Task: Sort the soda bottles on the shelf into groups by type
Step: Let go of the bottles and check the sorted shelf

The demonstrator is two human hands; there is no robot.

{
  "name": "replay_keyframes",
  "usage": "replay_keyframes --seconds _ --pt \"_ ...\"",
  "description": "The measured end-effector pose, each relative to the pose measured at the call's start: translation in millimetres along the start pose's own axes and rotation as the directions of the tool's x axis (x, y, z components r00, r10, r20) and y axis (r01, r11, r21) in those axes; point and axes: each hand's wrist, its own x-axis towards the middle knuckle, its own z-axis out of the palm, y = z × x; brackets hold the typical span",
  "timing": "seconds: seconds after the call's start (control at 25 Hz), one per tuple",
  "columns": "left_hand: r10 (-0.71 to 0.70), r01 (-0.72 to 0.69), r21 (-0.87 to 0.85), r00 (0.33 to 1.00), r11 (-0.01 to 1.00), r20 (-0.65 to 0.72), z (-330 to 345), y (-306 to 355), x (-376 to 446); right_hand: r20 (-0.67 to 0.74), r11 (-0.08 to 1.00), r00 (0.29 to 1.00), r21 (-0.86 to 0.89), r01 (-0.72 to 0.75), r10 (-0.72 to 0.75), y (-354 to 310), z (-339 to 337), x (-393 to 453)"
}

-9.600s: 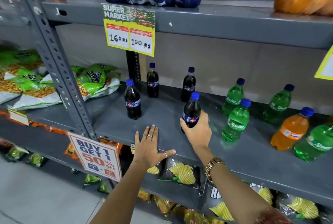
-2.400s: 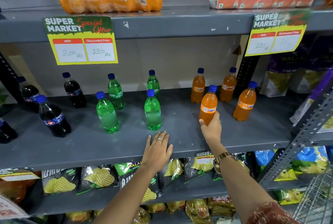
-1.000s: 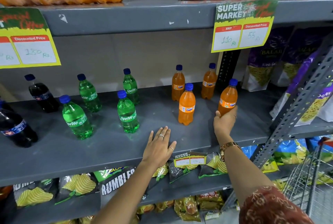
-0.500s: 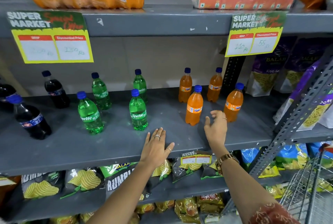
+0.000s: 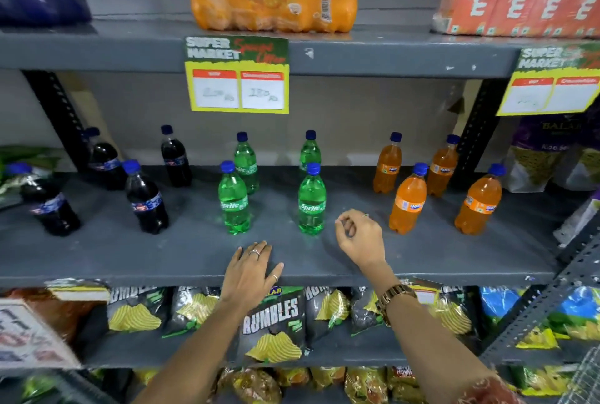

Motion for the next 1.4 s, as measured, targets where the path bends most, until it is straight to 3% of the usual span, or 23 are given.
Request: replay_keyframes --seconds 0.32,0.44,0.6,0.68,0.8,0.96,1.12,1.24,1.4 --pt "-0.111 0.111 0.001 0.994 0.994 -0.002 -7 -84 -24 0.071 0.99 0.988 0.003 0.139 -0.138 -78 76 -19" --pt "-0.125 0.124 -0.04 0.992 0.991 -0.034 -6 -110 -31 -0.103 1.0 0.994 -0.006 -0.023 0.022 -92 94 -13" --pt "-0.124 0.119 -0.074 0.99 0.99 -0.063 -6 -138 -37 -0.364 0.931 0.861 0.063 -0.359 0.356 -94 96 -4" --pt "-0.12 0.113 -0.091 0.99 0.989 -0.075 -4 -145 -38 -0.358 0.877 0.8 0.198 -0.438 0.481 -89 96 0" --pt "-0.118 0.113 -0.075 0.99 0.991 -0.073 -1 -148 -38 -0.278 0.834 0.791 0.273 -0.479 0.545 -81 99 2" --pt "-0.12 0.115 -0.074 0.99 0.991 -0.074 -1 -150 -38 -0.231 0.845 0.818 0.247 -0.474 0.527 -77 99 2" --pt "-0.117 0.114 -0.044 0.99 0.992 -0.076 1 -155 -38 -0.34 0.899 0.836 0.09 -0.428 0.432 -91 101 -3" --pt "-0.156 0.15 -0.073 0.983 0.986 -0.095 1 -169 -40 -0.33 0.964 0.914 -0.04 -0.264 0.236 -109 113 -7" --pt "-0.23 0.221 -0.076 0.963 0.972 -0.143 -5 -197 -47 -0.156 0.997 0.987 0.07 -0.025 0.036 -144 138 -8"
